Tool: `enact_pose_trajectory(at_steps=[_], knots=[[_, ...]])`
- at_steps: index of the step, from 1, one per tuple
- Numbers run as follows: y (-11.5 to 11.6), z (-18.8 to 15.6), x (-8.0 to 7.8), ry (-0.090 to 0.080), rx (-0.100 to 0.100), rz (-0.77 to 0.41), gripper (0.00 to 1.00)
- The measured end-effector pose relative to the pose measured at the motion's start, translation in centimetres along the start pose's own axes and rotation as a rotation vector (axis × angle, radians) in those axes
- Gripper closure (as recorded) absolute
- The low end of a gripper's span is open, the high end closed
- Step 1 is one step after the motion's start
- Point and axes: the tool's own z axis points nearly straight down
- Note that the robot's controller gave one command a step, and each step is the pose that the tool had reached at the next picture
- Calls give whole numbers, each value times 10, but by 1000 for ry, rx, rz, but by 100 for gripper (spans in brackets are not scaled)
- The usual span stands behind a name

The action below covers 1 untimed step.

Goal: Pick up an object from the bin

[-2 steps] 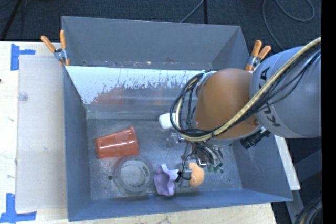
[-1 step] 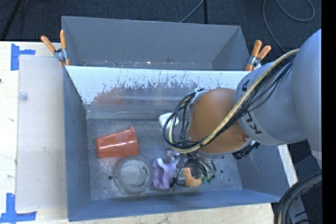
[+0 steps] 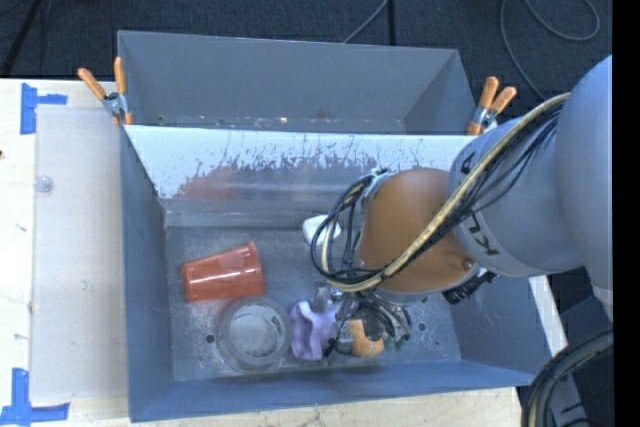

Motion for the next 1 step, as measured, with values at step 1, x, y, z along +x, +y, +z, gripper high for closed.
enact_pose_trajectory(at_steps=[1], knots=[[-3,-42,6,9,1,4,100]])
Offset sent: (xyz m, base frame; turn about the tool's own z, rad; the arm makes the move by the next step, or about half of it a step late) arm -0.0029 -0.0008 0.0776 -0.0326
